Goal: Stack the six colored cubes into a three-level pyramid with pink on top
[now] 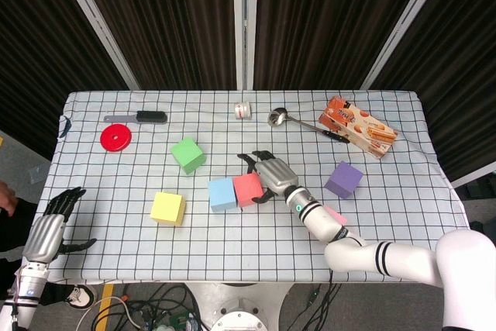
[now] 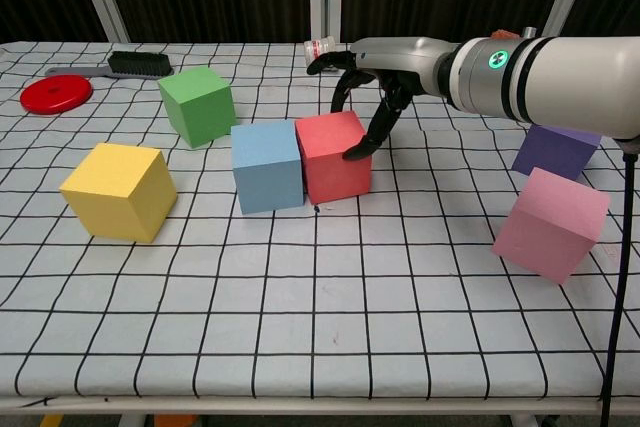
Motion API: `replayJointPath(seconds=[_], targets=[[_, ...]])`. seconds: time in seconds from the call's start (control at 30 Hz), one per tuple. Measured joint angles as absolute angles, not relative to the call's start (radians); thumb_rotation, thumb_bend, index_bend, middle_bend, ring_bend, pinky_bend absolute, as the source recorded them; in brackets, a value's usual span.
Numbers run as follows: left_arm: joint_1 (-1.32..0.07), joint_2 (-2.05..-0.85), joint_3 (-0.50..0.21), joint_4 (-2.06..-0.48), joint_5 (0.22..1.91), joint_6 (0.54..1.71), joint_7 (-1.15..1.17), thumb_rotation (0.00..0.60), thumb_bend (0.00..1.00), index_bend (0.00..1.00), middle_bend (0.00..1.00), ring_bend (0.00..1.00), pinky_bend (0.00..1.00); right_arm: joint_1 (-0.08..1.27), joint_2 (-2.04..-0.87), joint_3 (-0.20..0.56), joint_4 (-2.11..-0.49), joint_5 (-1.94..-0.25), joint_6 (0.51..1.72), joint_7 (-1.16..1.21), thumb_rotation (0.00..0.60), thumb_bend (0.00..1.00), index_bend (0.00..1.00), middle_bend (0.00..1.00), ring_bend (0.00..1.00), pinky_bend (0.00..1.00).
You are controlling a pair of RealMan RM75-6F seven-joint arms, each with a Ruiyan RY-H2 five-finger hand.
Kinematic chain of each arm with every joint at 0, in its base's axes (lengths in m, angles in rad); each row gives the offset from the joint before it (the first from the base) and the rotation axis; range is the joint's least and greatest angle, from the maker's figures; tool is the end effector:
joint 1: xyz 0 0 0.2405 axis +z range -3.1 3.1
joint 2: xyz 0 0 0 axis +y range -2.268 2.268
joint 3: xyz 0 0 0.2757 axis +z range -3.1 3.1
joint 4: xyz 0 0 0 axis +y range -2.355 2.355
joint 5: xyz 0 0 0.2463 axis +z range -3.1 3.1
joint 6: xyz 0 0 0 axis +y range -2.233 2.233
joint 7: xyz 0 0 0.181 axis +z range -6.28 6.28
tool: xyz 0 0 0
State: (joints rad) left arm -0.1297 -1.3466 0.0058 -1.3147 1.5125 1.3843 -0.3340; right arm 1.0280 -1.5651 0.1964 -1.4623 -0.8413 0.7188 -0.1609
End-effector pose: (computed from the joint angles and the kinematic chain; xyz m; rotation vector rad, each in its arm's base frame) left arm -0.3813 0.2272 0.0574 -1.3821 -1.1994 -1.0261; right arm -0.0689 -0.4233 -0.1044 2.0088 -1.2877 0.9496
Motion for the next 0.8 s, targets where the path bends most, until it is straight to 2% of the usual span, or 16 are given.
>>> replayJointPath(seconds=[0.8], targets=[[-0.130, -1.343, 0.007, -1.318, 1.511, 1.380, -0.333, 0.600, 0.01, 0.09, 0.04, 0.00, 0.08, 1.006, -1.609, 0.216, -1.418, -0.908, 0.716, -0.111, 0.600, 0.15, 0.00, 0.38, 0.00, 0.00]])
